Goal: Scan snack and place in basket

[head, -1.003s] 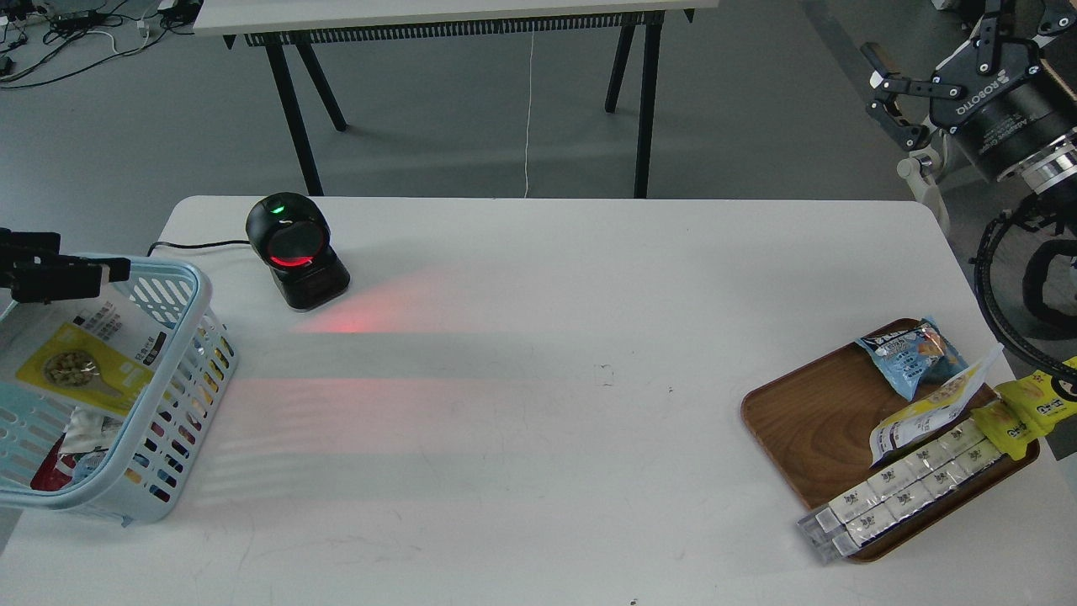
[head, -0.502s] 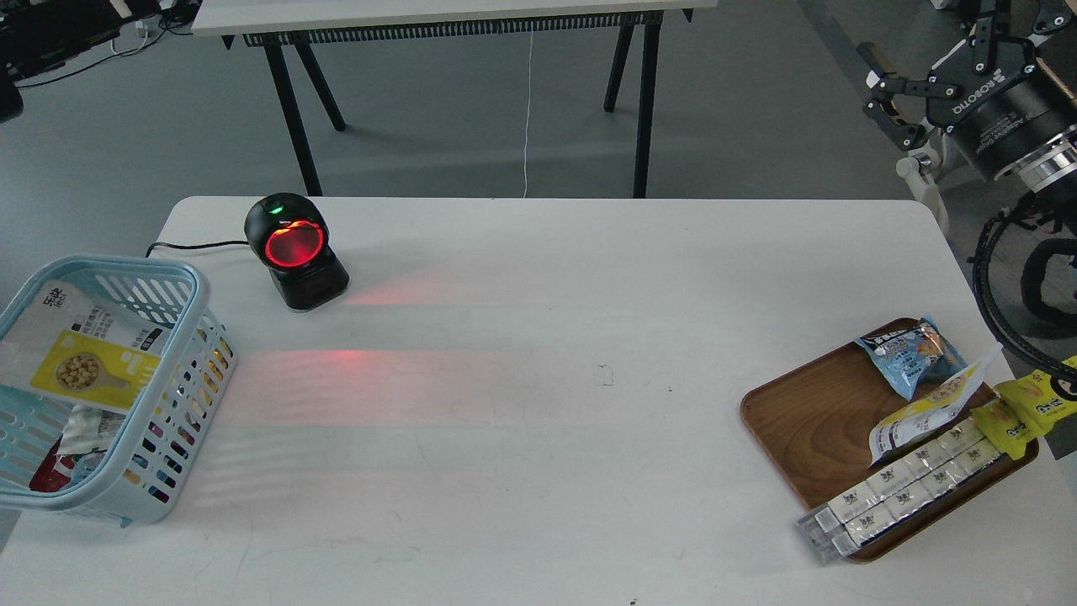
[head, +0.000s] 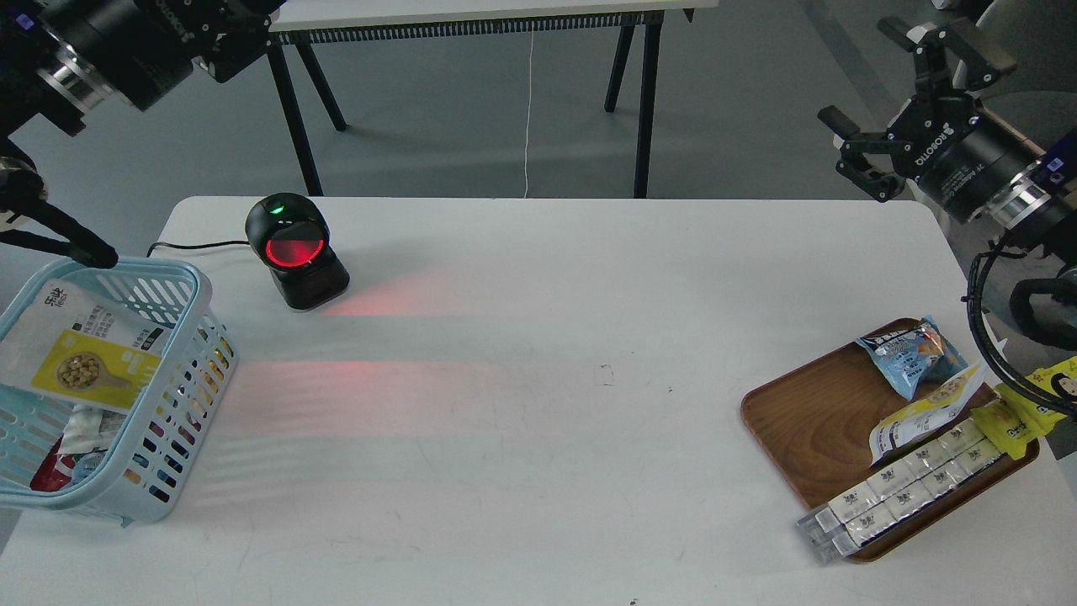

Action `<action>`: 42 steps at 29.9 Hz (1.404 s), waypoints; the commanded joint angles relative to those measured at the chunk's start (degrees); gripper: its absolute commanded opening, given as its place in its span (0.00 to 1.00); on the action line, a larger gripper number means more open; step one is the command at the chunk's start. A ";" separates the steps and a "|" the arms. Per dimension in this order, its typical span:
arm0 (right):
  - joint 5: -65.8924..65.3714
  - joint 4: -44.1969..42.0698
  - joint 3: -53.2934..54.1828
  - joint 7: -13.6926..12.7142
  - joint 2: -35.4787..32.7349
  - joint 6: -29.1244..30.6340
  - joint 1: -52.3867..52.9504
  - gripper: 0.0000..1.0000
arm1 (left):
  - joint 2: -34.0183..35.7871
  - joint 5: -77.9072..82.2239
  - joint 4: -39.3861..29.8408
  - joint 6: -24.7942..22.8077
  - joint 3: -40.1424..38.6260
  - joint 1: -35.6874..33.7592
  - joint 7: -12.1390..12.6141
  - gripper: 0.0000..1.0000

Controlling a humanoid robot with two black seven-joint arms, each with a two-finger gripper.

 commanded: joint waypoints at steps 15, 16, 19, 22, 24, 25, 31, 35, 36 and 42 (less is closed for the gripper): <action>-5.89 0.17 -0.30 0.00 6.23 -4.36 0.11 0.98 | -5.25 2.96 0.09 -0.22 -1.17 9.79 -0.01 0.96; -5.81 0.34 -0.22 0.00 6.32 -4.36 0.11 0.98 | -5.25 2.87 0.09 -0.22 -1.25 9.96 -0.01 0.96; -5.72 0.43 -0.22 0.00 6.23 -4.27 0.20 0.98 | -5.07 2.87 0.09 -0.22 -1.34 10.58 -0.01 0.96; -5.63 0.17 -0.22 0.00 6.32 -4.45 0.11 0.98 | -4.99 2.87 0.09 -0.22 -2.31 11.19 -0.01 0.96; -5.45 0.17 -0.22 0.00 6.40 -4.62 0.03 0.98 | -4.99 2.78 0.09 -0.22 -2.75 11.64 -0.01 0.96; -5.37 0.17 -0.13 0.00 6.41 -4.53 -0.06 0.98 | -4.99 2.78 0.09 -0.22 -2.84 11.64 -0.01 0.96; -5.19 0.34 -0.13 0.00 7.19 -4.62 -0.76 0.98 | -5.16 2.87 0.09 -0.14 -3.01 11.64 -0.01 0.96; -5.28 -0.01 -0.04 0.00 7.72 -5.59 -0.85 0.98 | -5.16 2.87 0.09 -0.14 -3.01 11.64 -0.01 0.96; -5.19 -0.01 0.31 0.00 7.72 -5.76 -0.85 0.98 | -5.16 2.79 0.09 -0.14 -3.10 11.64 -0.01 0.96; -4.84 -0.01 2.51 0.00 7.90 -5.76 -2.43 0.98 | -5.43 2.87 0.09 0.13 -3.36 11.55 -0.01 0.96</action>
